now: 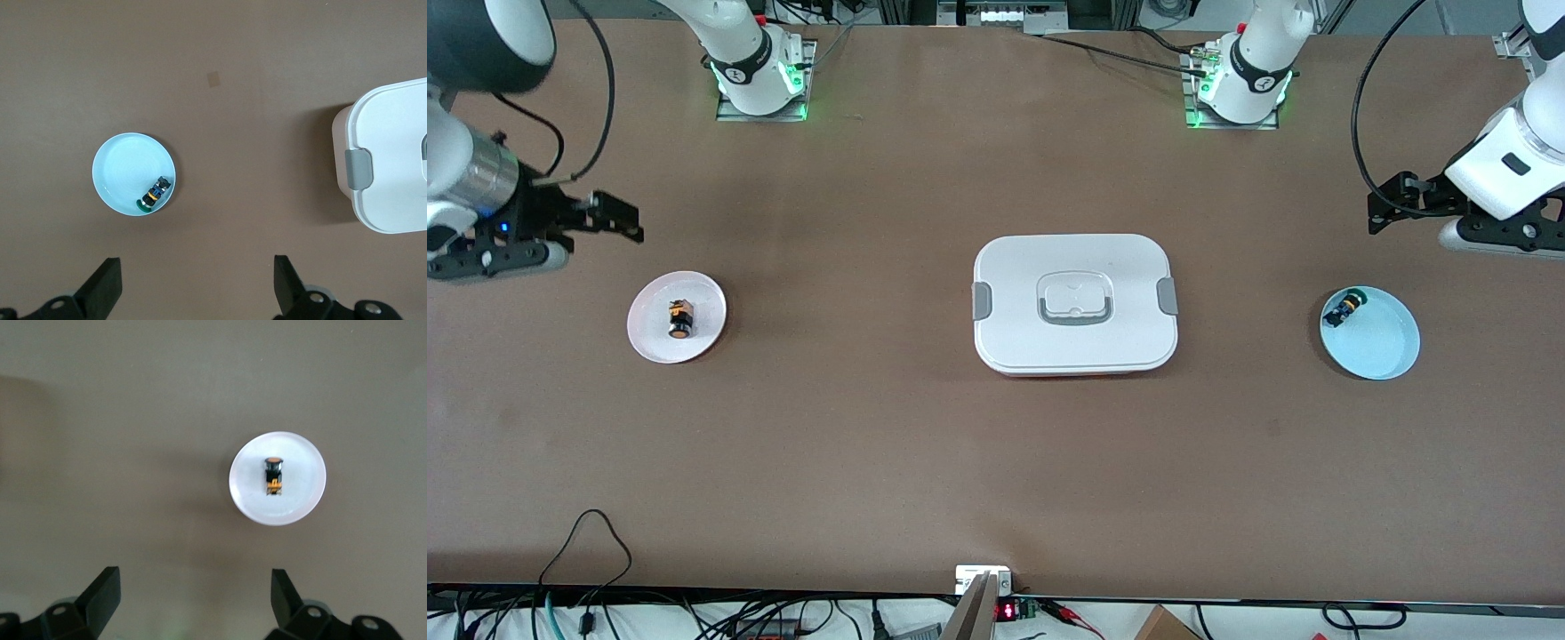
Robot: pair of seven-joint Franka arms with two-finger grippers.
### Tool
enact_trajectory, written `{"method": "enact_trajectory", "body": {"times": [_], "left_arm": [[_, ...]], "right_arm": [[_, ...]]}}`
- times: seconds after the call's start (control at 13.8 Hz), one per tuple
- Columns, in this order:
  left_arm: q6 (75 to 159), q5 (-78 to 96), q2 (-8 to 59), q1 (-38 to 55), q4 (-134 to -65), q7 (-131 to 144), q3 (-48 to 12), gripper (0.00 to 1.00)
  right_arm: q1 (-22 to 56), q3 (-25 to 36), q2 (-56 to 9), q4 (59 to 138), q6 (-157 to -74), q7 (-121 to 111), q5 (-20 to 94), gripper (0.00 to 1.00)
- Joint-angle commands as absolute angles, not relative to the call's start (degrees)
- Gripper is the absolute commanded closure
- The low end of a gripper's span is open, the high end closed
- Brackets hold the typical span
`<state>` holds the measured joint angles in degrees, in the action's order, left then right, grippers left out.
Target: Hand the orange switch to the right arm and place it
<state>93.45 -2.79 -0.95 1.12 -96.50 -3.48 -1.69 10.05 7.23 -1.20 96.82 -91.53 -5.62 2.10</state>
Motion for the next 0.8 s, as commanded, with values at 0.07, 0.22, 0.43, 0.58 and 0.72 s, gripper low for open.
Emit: {"method": "enact_trajectory", "body": {"times": [0.07,0.22,0.43,0.58,0.72], "left_arm": [[93.43,-2.11,-1.05,1.58,-96.24,-2.90,-1.41,0.00],[93.43,-2.11,-1.05,1.58,-96.24,-2.90,-1.41,0.00],[93.43,-2.11,-1.05,1.58,-96.33,-2.90,-1.41,0.00],[93.43,-2.11,-1.05,1.58,-96.24,-2.99,-1.41,0.00],[93.43,-2.11,-1.05,1.58,-96.24,-2.90,-1.41,0.00]], "right_arm": [[13.17,7.56,-1.40,92.21,-86.83,-5.27,1.58,0.00],[13.18,7.73,-1.76,91.76,-87.36,-7.98,1.24,0.00],[13.45,7.65,-2.37,92.28,-87.45,-8.96,1.23,0.00],[13.10,7.65,-2.72,91.94,-87.89,-8.35,1.32,0.00],[13.01,7.65,-2.81,91.85,-88.68,-8.26,1.58,0.00]]}}
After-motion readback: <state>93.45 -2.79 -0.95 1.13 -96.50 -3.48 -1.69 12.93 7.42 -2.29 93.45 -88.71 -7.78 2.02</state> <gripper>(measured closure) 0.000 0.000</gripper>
